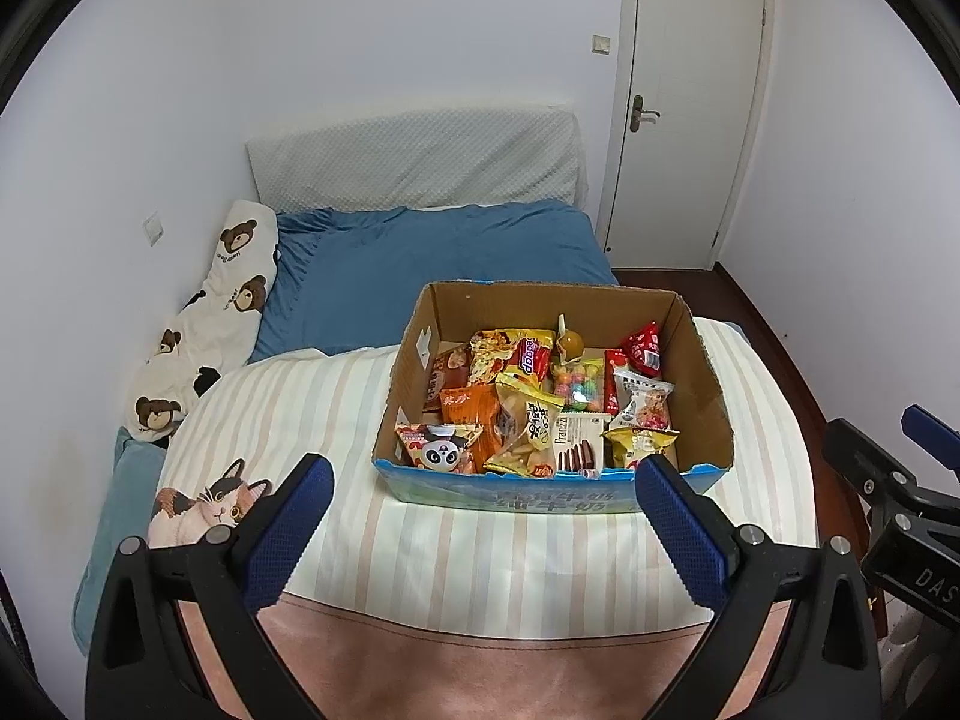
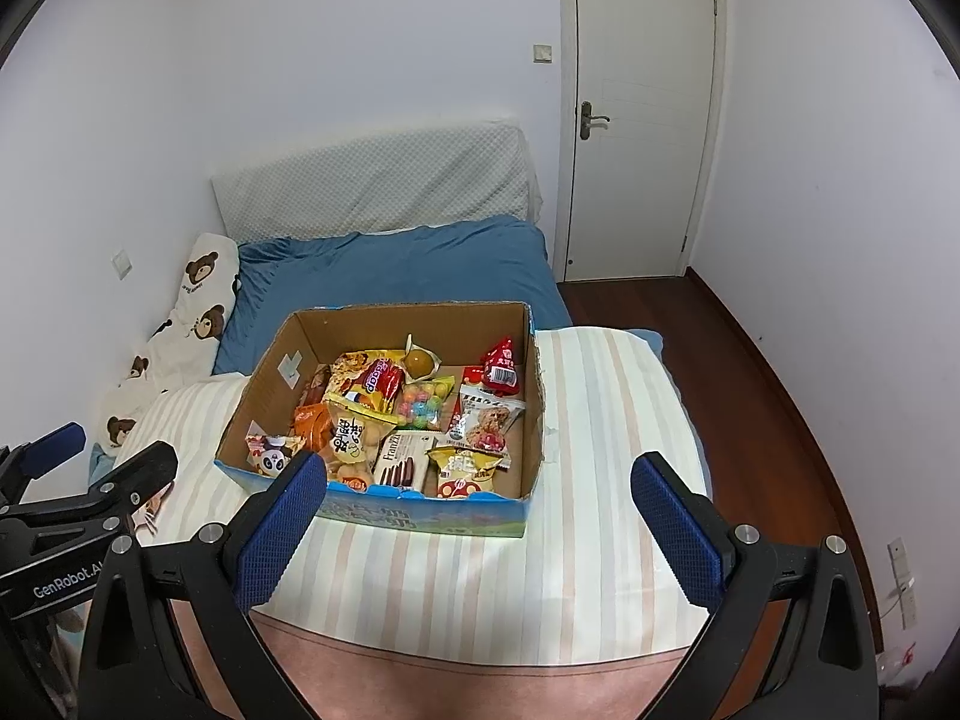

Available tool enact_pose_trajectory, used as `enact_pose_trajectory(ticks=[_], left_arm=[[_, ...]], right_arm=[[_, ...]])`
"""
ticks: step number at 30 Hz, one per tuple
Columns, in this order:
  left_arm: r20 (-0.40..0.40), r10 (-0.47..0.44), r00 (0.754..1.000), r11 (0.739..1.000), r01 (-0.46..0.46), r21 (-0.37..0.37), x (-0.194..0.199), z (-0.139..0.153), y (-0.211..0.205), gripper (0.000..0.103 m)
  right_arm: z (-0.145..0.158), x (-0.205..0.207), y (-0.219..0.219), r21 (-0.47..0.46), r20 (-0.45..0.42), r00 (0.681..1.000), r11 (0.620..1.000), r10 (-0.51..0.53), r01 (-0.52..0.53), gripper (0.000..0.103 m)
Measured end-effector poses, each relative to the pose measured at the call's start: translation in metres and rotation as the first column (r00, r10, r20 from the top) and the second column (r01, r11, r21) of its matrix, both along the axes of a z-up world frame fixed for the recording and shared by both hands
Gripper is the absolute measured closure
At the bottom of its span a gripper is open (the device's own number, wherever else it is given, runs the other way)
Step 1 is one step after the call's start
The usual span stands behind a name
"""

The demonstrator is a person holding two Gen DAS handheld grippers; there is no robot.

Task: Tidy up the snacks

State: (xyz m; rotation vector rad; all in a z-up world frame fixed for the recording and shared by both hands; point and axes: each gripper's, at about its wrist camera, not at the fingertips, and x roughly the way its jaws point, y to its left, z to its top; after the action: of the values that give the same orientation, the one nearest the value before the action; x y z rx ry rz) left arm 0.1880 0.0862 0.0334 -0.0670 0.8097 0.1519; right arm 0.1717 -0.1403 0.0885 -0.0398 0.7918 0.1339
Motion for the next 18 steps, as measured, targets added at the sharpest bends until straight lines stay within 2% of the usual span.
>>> enact_pose_trajectory(ticks=[18], left_arm=[[0.025, -0.001, 1.0, 1.0, 0.001, 0.003, -0.0063, 0.0054, -0.0015, 0.0]], right_arm=[[0.0089, -0.0035, 0.0002, -0.001, 0.009, 1.0, 1.0, 0.005, -0.005, 0.0]])
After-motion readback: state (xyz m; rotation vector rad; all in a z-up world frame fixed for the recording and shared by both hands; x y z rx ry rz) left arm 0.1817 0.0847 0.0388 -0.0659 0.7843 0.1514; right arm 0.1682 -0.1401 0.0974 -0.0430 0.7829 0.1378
